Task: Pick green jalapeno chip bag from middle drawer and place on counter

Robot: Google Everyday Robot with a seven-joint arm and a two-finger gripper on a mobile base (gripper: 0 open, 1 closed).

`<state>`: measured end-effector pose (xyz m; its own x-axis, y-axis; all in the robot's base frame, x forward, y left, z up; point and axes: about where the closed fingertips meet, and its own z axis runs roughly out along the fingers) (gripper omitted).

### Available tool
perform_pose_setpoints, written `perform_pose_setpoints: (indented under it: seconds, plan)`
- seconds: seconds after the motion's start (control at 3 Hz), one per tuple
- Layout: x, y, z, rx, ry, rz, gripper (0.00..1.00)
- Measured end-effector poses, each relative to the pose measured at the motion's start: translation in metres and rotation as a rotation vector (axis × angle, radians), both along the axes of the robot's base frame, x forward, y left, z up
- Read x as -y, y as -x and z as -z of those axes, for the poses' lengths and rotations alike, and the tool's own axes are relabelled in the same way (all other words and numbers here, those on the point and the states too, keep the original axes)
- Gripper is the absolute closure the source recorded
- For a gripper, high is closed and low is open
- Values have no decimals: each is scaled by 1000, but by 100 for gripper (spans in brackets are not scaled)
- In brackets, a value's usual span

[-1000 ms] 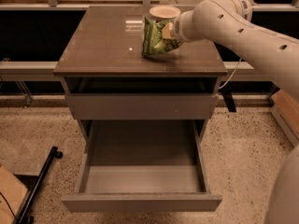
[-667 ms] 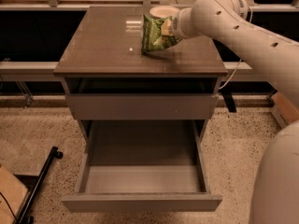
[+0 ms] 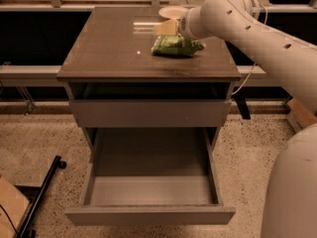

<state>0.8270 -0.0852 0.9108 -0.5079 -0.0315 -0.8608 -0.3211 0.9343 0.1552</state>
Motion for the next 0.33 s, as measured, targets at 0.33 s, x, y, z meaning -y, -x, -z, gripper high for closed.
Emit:
perform_pose_setpoints:
  seconds: [0.33]
  plan:
    - [0, 0, 0, 0, 0, 0, 0]
